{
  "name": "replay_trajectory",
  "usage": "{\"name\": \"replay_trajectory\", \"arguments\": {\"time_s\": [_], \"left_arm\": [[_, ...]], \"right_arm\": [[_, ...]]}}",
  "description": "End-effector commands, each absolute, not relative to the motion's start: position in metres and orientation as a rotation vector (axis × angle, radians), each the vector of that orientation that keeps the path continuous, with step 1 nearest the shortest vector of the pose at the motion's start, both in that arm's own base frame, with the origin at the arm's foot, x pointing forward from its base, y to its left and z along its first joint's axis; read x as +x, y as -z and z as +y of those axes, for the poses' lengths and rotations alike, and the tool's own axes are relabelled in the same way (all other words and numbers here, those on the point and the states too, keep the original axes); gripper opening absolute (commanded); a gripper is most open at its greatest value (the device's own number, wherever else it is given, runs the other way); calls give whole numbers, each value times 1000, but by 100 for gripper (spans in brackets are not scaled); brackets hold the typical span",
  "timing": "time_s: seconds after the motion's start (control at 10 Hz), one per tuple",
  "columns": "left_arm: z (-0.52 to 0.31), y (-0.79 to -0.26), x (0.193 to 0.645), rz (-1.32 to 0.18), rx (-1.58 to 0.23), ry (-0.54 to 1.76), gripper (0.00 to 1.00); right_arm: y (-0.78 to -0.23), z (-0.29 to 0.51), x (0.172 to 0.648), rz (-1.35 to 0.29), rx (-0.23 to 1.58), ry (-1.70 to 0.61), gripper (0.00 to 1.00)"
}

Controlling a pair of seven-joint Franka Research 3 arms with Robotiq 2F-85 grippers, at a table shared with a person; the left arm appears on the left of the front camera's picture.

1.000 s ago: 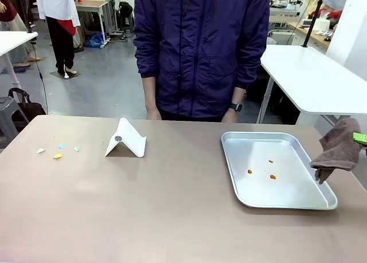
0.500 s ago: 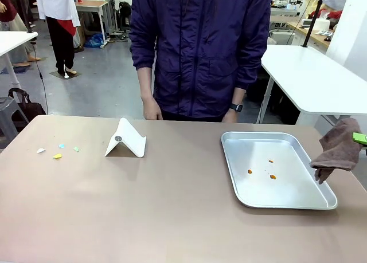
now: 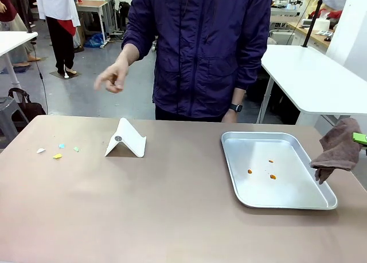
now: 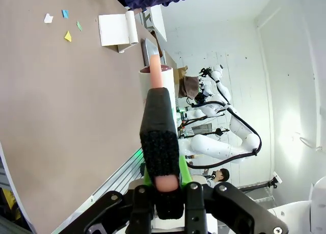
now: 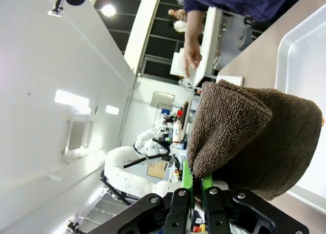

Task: Clean the surface of the table.
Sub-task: If a person points to the right, clean the right side of the table with your right hand, and if they point to the left, clean the left side with your left hand.

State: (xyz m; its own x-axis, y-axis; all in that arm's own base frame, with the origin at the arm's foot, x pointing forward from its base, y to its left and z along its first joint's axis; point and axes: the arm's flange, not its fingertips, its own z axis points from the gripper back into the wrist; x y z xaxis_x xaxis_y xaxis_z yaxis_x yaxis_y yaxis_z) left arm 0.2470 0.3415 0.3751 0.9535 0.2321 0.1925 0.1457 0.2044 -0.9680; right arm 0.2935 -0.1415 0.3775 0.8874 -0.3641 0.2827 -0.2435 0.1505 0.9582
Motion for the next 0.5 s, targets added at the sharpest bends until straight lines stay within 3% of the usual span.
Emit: {"name": "replay_trajectory", "arguments": {"time_s": [0.0, 0.4], "left_arm": [[341, -379, 244, -328, -1387, -55, 6], [341, -379, 244, -328, -1387, -55, 6]], "right_arm": [[-380, -140, 296, -514, 1443, 105, 0], [-380, -140, 296, -514, 1443, 105, 0]]}}
